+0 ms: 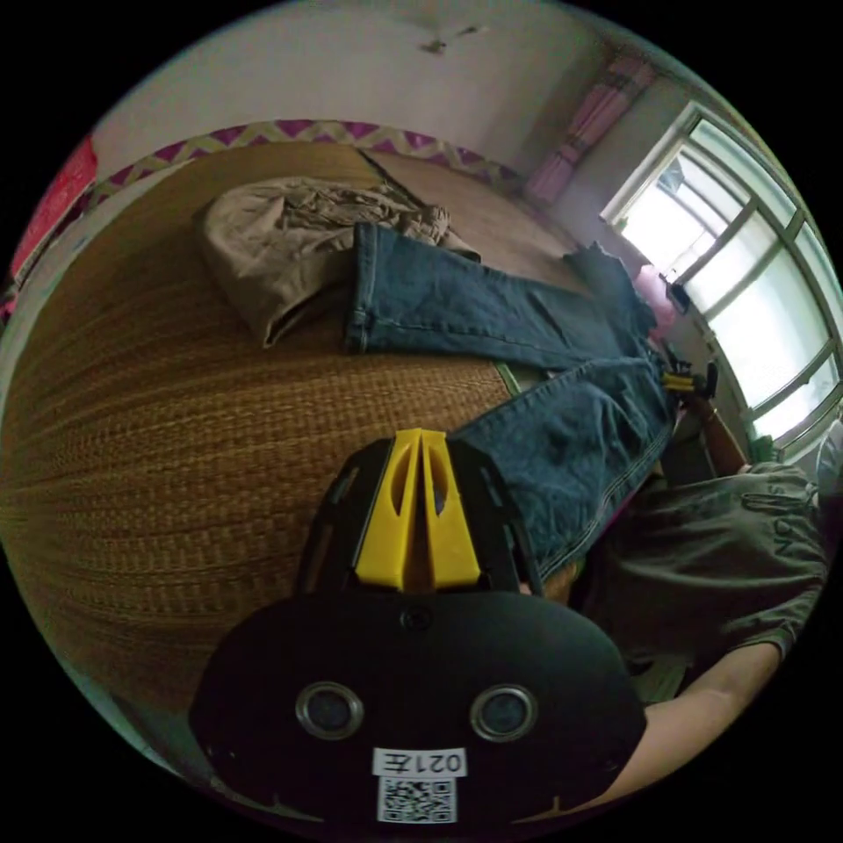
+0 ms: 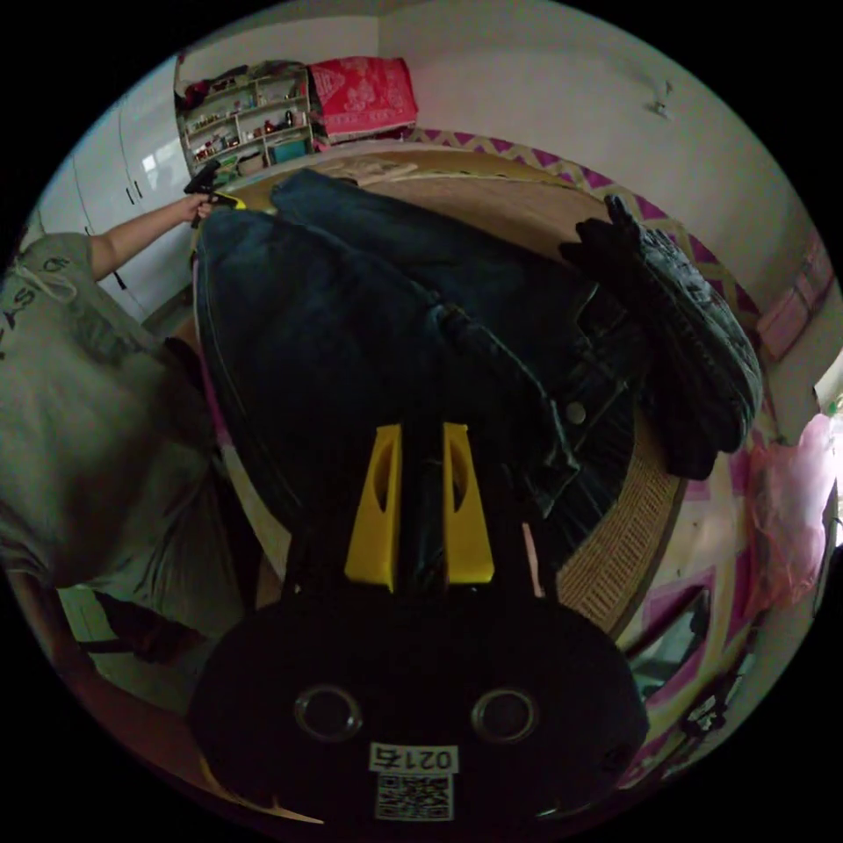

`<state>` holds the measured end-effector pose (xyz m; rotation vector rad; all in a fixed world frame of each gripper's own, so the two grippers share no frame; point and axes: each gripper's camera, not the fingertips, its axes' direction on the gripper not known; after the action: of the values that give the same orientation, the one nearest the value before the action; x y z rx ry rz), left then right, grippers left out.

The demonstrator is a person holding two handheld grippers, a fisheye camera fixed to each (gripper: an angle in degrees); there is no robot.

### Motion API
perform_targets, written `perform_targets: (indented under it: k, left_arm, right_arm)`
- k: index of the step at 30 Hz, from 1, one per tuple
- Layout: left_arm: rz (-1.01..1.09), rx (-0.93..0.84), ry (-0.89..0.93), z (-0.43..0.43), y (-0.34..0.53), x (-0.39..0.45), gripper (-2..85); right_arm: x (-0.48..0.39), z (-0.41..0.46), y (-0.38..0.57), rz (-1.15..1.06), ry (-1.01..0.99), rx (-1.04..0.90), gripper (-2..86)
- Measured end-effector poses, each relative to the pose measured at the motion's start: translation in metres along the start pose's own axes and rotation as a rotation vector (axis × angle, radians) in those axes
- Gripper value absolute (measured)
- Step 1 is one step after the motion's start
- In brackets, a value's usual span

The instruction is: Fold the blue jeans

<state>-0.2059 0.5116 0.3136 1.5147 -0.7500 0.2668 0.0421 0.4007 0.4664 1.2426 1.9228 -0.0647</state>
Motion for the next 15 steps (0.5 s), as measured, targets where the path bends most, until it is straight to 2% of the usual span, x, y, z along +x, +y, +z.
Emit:
perform_targets:
  k: [4,7,9,13,15]
  left_arm:
    - [-0.004,0.181,0.015,-0.04,0.037,0.01,-1.0]
    - [0.027,0.289,0.026,-0.067,0.066,0.031,-0.9]
    - [0.054,0.297,0.011,-0.076,0.08,0.049,-0.9]
    - [0.018,0.304,-0.057,-0.08,0.103,0.079,-0.2]
    - [-0.079,0.332,-0.068,-0.077,0.113,0.079,0.5]
  right_arm:
    - [0.006,-0.024,0.019,-0.025,0.169,-0.045,5.0]
    - [0.032,-0.049,0.038,0.124,0.139,0.008,3.5]
    - [0.041,-0.065,0.039,0.203,0.12,-0.013,1.8]
    - [0.057,-0.115,0.054,0.336,0.299,0.092,0.2]
    - [0.075,-0.099,0.062,0.368,0.344,-0.056,0.5]
